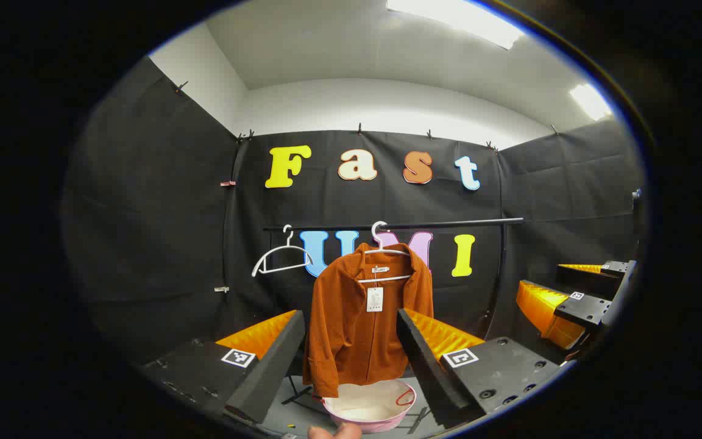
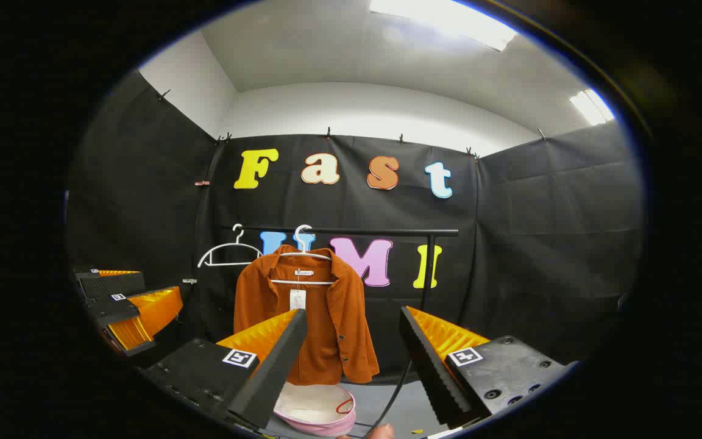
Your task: Grasp the clothes on the hanger with both hands and then place them into the laundry hamper below.
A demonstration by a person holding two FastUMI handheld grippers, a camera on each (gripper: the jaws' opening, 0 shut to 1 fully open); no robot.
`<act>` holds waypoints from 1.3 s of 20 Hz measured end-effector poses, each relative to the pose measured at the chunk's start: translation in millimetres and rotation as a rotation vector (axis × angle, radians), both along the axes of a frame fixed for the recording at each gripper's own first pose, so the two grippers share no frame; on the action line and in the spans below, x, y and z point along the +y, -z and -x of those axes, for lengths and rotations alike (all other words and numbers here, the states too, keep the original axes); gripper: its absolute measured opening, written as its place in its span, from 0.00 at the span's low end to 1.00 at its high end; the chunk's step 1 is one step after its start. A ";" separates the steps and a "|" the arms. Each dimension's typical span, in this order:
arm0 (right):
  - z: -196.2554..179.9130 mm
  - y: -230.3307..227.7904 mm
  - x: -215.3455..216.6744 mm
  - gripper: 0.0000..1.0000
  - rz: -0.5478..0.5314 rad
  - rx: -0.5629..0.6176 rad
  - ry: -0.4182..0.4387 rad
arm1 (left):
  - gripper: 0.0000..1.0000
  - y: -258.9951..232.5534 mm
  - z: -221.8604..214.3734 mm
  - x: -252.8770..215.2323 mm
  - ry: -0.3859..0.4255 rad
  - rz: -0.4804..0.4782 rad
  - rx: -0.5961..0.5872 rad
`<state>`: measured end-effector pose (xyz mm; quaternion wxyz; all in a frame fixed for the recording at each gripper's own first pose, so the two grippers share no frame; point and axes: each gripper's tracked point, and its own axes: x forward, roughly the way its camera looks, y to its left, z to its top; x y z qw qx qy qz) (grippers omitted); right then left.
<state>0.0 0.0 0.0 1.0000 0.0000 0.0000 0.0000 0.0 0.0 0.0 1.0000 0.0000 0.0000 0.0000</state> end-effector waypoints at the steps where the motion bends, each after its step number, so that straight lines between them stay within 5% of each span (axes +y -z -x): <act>1: 0.6 0.6 0.5 0.98 0.002 0.001 0.001 | 0.96 0.9 0.8 -0.7 0.000 0.000 0.001; 21: 7.6 2.7 5.5 0.98 0.006 0.006 0.032 | 0.95 7.4 9.7 4.2 0.012 0.004 0.012; 26: -25.4 -3.1 3.4 0.98 -0.014 -0.010 0.026 | 0.96 6.1 -11.5 -1.3 0.029 0.005 0.005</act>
